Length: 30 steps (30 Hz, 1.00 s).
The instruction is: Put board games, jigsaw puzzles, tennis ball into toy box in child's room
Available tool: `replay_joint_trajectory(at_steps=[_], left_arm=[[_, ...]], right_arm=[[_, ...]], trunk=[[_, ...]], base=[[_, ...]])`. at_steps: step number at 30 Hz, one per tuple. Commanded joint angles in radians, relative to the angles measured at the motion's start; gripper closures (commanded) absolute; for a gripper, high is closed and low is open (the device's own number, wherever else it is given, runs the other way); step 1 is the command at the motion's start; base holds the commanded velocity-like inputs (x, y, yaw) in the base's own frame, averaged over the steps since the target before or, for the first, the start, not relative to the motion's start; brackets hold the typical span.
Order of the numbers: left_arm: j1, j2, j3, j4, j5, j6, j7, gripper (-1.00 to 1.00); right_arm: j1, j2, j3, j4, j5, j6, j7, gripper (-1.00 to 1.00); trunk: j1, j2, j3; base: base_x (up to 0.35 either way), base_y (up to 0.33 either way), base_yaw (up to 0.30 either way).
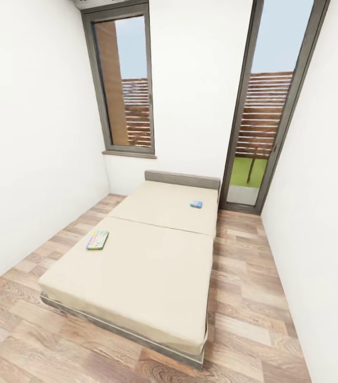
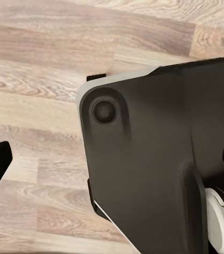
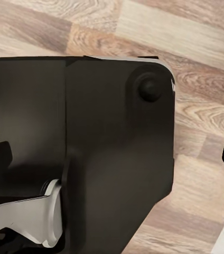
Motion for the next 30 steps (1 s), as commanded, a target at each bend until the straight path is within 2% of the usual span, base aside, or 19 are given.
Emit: replay_joint_trajectory(at_steps=[1, 30], left_arm=[[-0.001, 0.0, -0.001, 0.001, -0.007, -0.004, 0.0, -1.0], [-0.001, 0.0, 0.001, 0.001, -0.007, -0.004, 0.001, -1.0]], right_arm=[[0.0, 0.0, 0.0, 0.0, 0.0, -0.003, -0.001, -1.0], [0.0, 0.0, 0.001, 0.0, 0.002, -0.003, -0.001, -1.0]], trunk=[[0.001, -0.002, -0.002], [0.001, -0.002, -0.002]], base=[[0.0, 0.0, 0.282], [0.0, 0.0, 0.282]])
